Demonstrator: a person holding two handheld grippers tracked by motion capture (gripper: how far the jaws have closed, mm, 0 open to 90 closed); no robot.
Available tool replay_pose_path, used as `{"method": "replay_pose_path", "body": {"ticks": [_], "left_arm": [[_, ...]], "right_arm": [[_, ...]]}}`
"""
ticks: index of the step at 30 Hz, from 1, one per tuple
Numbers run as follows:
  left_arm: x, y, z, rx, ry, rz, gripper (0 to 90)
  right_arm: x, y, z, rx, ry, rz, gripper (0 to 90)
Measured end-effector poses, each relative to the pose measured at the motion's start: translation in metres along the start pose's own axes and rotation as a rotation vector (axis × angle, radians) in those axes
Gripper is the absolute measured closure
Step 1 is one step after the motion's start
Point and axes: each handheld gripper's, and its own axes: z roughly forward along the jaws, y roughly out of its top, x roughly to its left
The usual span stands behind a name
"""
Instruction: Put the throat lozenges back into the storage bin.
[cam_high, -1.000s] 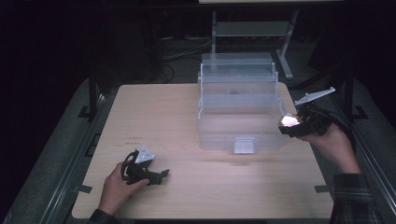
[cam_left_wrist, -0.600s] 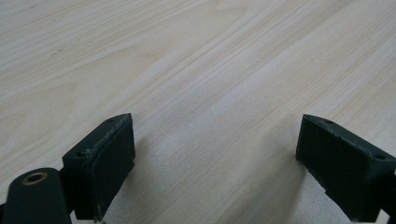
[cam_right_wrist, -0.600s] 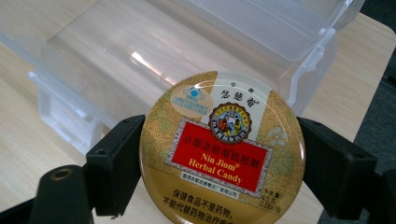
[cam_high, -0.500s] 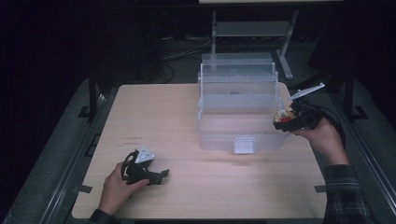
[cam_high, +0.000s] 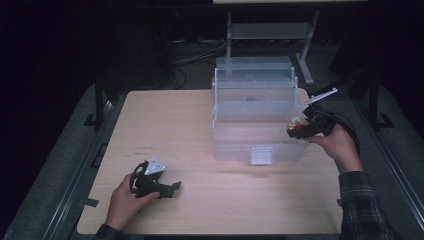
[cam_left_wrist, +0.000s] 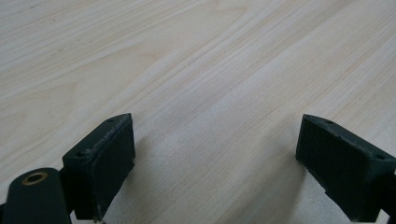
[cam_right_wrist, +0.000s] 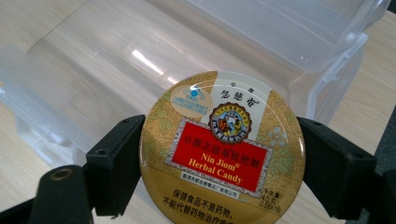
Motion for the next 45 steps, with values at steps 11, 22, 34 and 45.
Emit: {"method": "replay_pose_path", "body": {"ticks": [11,22,34,45], "left_arm": [[0.000,0.000,0.000,0.000,0.000,0.000,11.0],[0.000,0.000,0.000,0.000,0.000,0.000,11.0],[0.000,0.000,0.000,0.000,0.000,0.000,10.9],[0.000,0.000,0.000,0.000,0.001,0.002,10.9]], "right_arm": [[0.000,0.002,0.005,0.011,-0.001,0.003,19.5],[-0.003,0.000,0.008,0.021,-0.001,0.003,18.9],[-0.002,-0.001,-0.003,-0.002,0.001,0.009,18.8],[0.002,-0.012,-0.019,-0.027,-0.020,0.009,8.6]]}}
